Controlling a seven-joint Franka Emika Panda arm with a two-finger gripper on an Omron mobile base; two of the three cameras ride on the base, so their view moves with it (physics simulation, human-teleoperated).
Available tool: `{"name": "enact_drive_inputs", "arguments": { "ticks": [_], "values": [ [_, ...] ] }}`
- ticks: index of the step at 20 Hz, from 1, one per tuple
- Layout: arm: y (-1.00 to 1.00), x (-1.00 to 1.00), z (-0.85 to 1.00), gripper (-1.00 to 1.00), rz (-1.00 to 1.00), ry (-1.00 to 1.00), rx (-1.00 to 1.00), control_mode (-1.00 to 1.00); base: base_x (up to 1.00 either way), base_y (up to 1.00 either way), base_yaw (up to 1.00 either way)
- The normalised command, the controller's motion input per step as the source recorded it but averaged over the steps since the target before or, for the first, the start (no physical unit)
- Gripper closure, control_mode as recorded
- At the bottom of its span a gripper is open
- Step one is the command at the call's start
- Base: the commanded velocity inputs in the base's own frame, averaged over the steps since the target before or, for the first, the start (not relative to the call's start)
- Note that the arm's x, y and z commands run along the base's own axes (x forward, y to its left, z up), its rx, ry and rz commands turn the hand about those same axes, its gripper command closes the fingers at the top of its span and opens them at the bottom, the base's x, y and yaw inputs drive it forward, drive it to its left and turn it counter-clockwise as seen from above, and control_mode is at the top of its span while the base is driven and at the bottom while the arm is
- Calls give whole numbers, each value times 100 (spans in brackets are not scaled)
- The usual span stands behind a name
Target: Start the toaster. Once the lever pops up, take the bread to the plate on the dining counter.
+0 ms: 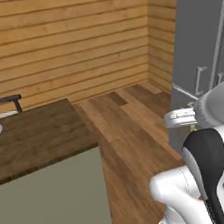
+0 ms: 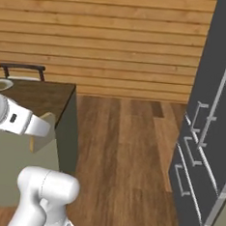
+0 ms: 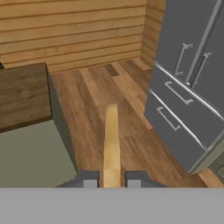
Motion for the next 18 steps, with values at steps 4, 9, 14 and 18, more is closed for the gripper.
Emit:
{"name": "enact_drive_inputs", "arguments": {
  "ticks": [4,9,14,18],
  "values": [
    [0,0,0,100,0,0,0,100,72,-60,5],
    [0,0,0,100,0,0,0,100,89,-21,19],
    [0,0,0,100,0,0,0,100,88,-19,30],
    [0,0,0,100,0,0,0,100,79,-55,21]
  ]
}}
